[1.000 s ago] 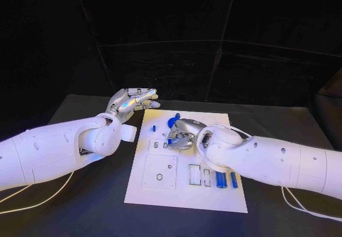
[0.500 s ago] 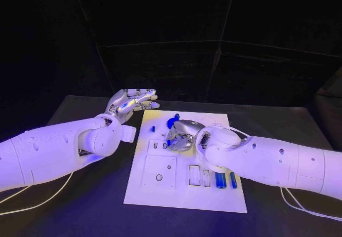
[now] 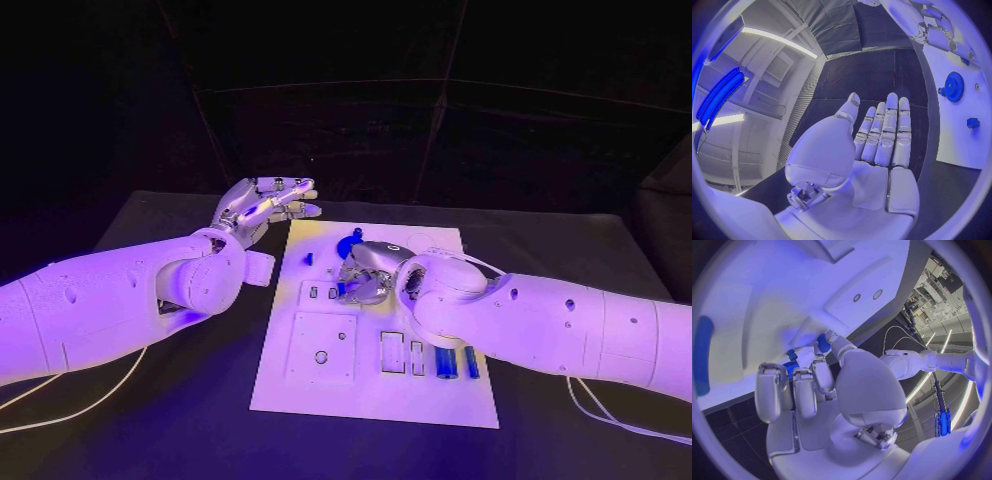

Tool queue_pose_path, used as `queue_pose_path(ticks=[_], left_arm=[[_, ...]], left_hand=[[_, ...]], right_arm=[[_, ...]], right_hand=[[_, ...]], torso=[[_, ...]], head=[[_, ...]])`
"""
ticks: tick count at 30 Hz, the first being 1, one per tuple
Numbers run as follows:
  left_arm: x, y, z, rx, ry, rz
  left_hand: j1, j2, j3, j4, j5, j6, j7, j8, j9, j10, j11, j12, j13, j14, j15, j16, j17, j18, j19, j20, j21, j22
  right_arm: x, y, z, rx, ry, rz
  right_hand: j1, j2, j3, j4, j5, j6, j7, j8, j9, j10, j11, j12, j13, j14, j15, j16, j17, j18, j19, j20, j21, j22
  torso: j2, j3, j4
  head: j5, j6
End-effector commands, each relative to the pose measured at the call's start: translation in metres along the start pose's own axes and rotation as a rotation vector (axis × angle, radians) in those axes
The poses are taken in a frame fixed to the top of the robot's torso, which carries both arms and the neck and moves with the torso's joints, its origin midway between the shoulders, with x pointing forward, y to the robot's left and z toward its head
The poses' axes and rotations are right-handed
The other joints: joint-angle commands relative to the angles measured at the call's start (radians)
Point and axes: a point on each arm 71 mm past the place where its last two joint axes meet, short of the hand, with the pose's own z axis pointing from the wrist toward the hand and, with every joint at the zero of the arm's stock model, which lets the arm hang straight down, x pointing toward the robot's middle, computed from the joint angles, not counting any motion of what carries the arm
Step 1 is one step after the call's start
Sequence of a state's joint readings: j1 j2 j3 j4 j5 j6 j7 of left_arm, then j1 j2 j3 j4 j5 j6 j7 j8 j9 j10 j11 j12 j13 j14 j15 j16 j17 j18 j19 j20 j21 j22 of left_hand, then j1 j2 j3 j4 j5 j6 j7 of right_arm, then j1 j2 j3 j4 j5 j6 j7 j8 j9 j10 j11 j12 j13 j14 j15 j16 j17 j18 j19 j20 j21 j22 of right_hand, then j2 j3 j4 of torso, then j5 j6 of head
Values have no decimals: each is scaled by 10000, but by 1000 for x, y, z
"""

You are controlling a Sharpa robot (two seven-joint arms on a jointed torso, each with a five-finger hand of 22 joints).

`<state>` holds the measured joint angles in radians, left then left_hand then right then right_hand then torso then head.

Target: Assemble the parts on the task board

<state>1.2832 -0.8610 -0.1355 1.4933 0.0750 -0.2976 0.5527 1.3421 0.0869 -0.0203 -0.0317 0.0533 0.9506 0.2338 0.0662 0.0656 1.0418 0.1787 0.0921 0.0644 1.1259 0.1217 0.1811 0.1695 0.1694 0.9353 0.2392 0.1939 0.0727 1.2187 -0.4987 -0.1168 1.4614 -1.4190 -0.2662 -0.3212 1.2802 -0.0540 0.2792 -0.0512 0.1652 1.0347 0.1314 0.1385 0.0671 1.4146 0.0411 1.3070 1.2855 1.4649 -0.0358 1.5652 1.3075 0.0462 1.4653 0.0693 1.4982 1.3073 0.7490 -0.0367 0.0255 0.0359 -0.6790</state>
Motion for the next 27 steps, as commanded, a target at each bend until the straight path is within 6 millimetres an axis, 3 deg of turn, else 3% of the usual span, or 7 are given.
queue_pose_path(ticks=[1,27], left_arm=[[2,-2,1,92,129,-24],[1,-1,1,2,103,-8]], left_hand=[[-30,23,16,-64,-53,29,52,-2,-5,57,-11,-27,-5,66,25,-41,9,138,84,-8,-65,-10],[-40,16,11,-79,-54,11,61,-13,-9,40,-2,-47,-8,67,30,-63,13,135,90,-6,-82,-16]], right_arm=[[7,-3,-1,258,430,-152],[2,-4,-1,317,-167,56]], right_hand=[[-18,-125,-61,8,-64,-53,18,-69,3,-62,34,-67,-22,1025,67,-10,2491,-48,236,58,-64,576],[-237,-369,-396,160,-70,-707,178,-475,-8,-369,180,-504,-486,1004,191,-55,2402,-14,170,172,-155,394]], torso=[[1,1,-1],[-2,0,3]], head=[[-11,-5],[47,-26]])
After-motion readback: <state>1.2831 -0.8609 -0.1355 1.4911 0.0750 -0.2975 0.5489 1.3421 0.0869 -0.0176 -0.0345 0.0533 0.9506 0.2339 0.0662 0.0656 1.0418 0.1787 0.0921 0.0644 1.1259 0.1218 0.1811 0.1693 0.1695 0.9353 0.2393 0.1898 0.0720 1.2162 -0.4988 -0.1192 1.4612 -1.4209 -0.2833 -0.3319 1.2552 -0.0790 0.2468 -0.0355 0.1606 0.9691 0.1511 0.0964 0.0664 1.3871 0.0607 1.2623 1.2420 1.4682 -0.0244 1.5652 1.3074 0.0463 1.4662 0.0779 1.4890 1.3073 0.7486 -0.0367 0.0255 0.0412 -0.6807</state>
